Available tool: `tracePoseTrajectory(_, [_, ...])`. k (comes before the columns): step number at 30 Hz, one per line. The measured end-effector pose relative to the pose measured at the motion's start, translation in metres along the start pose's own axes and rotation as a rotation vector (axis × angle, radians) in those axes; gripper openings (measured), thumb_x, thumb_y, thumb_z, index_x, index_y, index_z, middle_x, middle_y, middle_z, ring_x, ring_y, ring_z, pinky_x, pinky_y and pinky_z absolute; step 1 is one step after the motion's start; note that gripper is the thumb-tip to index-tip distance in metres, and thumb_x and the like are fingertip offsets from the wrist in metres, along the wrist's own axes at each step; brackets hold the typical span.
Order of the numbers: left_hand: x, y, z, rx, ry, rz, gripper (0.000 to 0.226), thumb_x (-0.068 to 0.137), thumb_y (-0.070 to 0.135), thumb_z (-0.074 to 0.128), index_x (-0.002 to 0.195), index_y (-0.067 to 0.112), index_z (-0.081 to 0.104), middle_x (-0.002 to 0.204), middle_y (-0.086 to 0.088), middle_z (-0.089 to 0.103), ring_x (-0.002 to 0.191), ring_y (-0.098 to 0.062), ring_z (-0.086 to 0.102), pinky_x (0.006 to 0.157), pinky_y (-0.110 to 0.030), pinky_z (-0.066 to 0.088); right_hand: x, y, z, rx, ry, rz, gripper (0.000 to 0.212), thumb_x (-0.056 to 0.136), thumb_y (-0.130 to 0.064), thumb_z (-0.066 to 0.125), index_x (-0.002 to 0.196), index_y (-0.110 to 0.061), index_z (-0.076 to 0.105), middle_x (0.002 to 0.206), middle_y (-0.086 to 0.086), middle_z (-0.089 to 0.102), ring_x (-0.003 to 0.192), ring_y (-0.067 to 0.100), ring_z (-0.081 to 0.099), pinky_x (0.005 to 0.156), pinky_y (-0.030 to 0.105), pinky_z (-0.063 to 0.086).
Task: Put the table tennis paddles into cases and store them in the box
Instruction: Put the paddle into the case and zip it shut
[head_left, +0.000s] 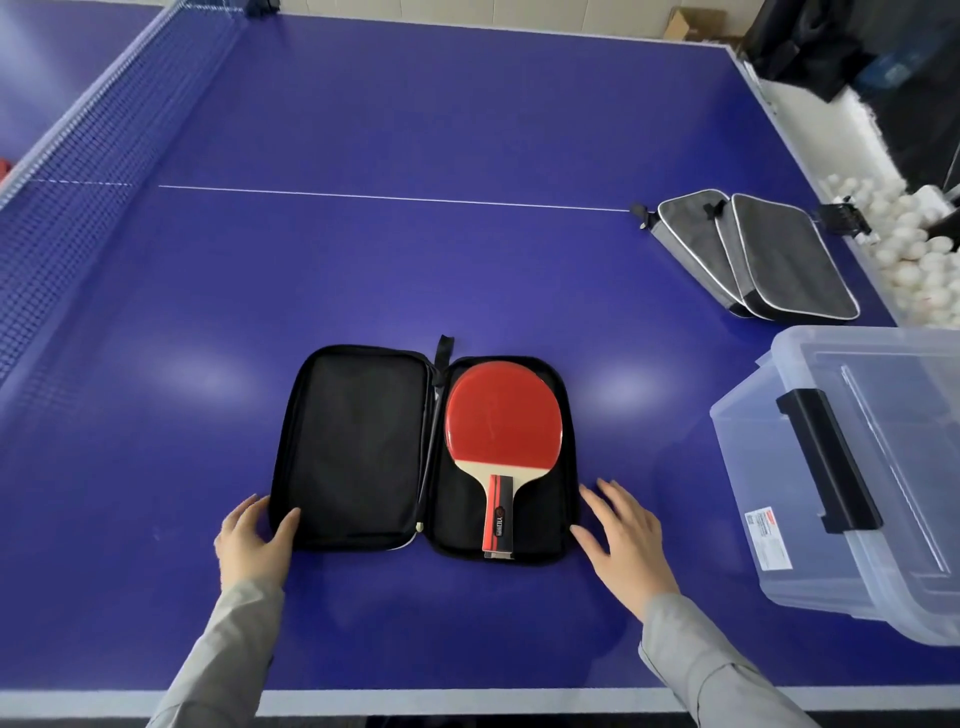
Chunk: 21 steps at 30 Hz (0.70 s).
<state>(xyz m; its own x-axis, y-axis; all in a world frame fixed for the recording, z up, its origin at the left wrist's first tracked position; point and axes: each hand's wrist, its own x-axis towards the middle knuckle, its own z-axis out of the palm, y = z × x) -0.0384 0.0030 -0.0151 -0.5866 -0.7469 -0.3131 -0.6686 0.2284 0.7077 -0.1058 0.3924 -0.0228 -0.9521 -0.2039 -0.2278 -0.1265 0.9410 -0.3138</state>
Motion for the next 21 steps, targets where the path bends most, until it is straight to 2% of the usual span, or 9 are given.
tracePoseTrajectory(3, [-0.013,0.011,-0.01,-0.252,-0.024,-0.024,0.037,0.088,0.0,0.06,0.124,0.007,0.056,0.124,-0.017,0.059,0.11,-0.035,0.058,0.092,-0.038,0.048,0.0,-0.003,-0.001,-0.003,-0.008,0.013,0.052,0.097,-0.044,0.043,0.146,-0.028,0.033,0.155,-0.004,0.026,0.146,0.012,0.015,0.114,0.035,0.019])
tracePoseTrajectory(4, [-0.021,0.016,-0.014,-0.33,-0.029,-0.017,0.037,0.088,-0.004,0.057,0.124,0.008,0.056,0.122,-0.017,0.06,0.1,-0.034,0.062,0.083,-0.032,0.055,0.0,-0.004,-0.001,0.001,-0.013,0.018,0.052,0.097,-0.044,0.043,0.146,-0.028,0.033,0.155,-0.004,0.026,0.146,0.012,0.015,0.114,0.035,0.019])
tracePoseTrajectory(6, [-0.039,0.031,-0.019,-0.45,-0.026,0.034,0.039,0.088,-0.009,0.053,0.12,0.013,0.057,0.115,-0.015,0.062,0.081,-0.016,0.067,0.064,-0.015,0.056,0.0,-0.006,-0.003,0.016,-0.023,0.033,0.052,0.097,-0.044,0.043,0.146,-0.029,0.032,0.155,-0.003,0.025,0.146,0.012,0.014,0.114,0.035,0.018])
tracePoseTrajectory(8, [-0.062,0.048,-0.02,-0.494,-0.026,0.127,0.043,0.087,-0.01,0.054,0.115,0.022,0.059,0.109,-0.011,0.064,0.077,-0.003,0.066,0.064,-0.009,0.053,0.0,-0.008,-0.007,0.016,-0.034,0.038,0.053,0.098,-0.045,0.041,0.147,-0.029,0.03,0.156,-0.004,0.024,0.146,0.011,0.013,0.115,0.034,0.017])
tracePoseTrajectory(11, [-0.098,0.076,-0.013,-0.398,-0.079,0.341,0.053,0.081,-0.007,0.064,0.106,0.039,0.061,0.097,0.007,0.068,0.08,-0.006,0.064,0.065,-0.008,0.05,0.003,-0.015,-0.017,0.071,0.006,0.025,0.052,0.098,-0.045,0.041,0.147,-0.029,0.03,0.154,-0.006,0.026,0.145,0.01,0.016,0.115,0.033,0.015])
tracePoseTrajectory(14, [-0.13,0.099,0.004,-0.229,-0.168,0.581,0.053,0.074,0.003,0.071,0.108,0.042,0.062,0.096,0.019,0.067,0.08,-0.001,0.064,0.066,-0.014,0.052,0.011,-0.034,-0.035,0.236,0.129,0.002,0.046,0.096,-0.039,0.048,0.14,-0.025,0.044,0.146,-0.006,0.039,0.14,0.011,0.028,0.112,0.033,0.019])
tracePoseTrajectory(16, [-0.145,0.108,0.015,-0.107,-0.207,0.701,0.051,0.067,0.016,0.067,0.11,0.043,0.06,0.095,0.023,0.065,0.075,0.004,0.063,0.064,-0.019,0.054,0.016,-0.048,-0.048,0.35,0.229,-0.02,0.036,0.095,-0.034,0.054,0.128,-0.022,0.056,0.134,-0.006,0.051,0.132,0.013,0.039,0.109,0.034,0.026])
tracePoseTrajectory(18, [-0.153,0.111,0.029,-0.014,-0.224,0.803,0.048,0.062,0.023,0.066,0.107,0.039,0.064,0.094,0.027,0.064,0.076,0.002,0.062,0.058,-0.022,0.054,0.02,-0.062,-0.059,0.491,0.287,-0.028,0.021,0.094,-0.03,0.056,0.112,-0.023,0.064,0.122,-0.008,0.057,0.124,0.013,0.047,0.108,0.039,0.032])
tracePoseTrajectory(21, [-0.159,0.114,0.051,0.062,-0.25,0.919,0.043,0.058,0.023,0.072,0.1,0.031,0.069,0.097,0.022,0.067,0.081,0.0,0.057,0.049,-0.021,0.052,0.022,-0.077,-0.068,0.691,0.259,0.006,0.01,0.094,-0.029,0.055,0.095,-0.037,0.06,0.116,-0.014,0.056,0.121,0.009,0.047,0.108,0.04,0.034])
